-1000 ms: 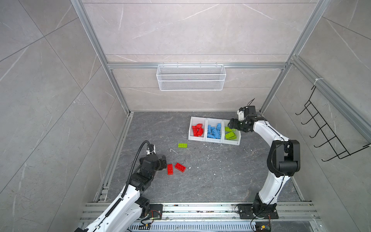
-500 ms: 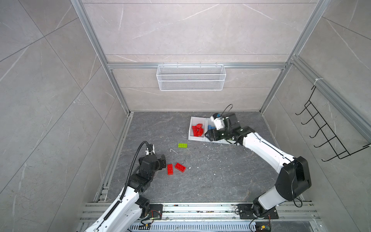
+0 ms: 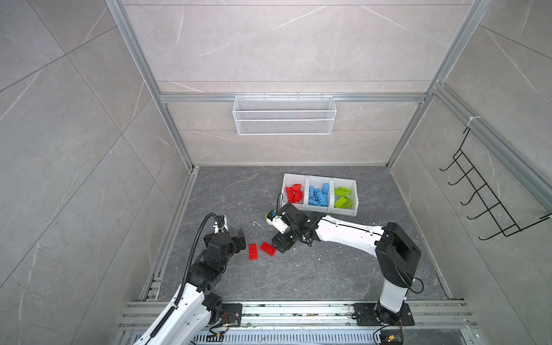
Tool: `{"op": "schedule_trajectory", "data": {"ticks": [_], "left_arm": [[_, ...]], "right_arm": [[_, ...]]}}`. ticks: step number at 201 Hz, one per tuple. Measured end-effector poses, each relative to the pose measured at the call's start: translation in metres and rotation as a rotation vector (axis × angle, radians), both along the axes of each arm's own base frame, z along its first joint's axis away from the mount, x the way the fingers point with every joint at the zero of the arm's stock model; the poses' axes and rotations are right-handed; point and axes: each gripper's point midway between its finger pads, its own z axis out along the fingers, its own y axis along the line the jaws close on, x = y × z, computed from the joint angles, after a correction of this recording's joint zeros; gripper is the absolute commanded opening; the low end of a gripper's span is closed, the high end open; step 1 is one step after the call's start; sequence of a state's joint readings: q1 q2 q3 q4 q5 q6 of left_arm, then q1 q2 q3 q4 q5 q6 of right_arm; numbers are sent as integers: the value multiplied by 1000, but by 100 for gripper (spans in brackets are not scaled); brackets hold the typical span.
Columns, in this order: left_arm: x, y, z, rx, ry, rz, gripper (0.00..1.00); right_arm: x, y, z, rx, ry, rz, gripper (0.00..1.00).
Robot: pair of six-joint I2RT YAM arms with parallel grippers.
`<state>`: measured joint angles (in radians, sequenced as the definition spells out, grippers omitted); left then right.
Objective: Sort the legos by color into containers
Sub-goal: 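Move the right gripper back down onto a red 2x4 brick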
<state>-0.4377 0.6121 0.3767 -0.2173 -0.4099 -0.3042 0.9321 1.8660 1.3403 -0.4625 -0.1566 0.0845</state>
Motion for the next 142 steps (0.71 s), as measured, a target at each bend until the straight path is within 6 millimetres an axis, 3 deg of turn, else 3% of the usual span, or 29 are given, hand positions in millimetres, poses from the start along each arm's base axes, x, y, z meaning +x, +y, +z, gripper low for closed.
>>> {"op": "schedule_trajectory", "data": {"ticks": [78, 142], "left_arm": [[0, 2, 1, 0, -6, 8, 99], [-1, 2, 3, -4, -14, 8, 99]], "right_arm": [[-15, 36, -25, -82, -14, 97, 72], [-11, 35, -43, -138, -11, 85, 67]]}}
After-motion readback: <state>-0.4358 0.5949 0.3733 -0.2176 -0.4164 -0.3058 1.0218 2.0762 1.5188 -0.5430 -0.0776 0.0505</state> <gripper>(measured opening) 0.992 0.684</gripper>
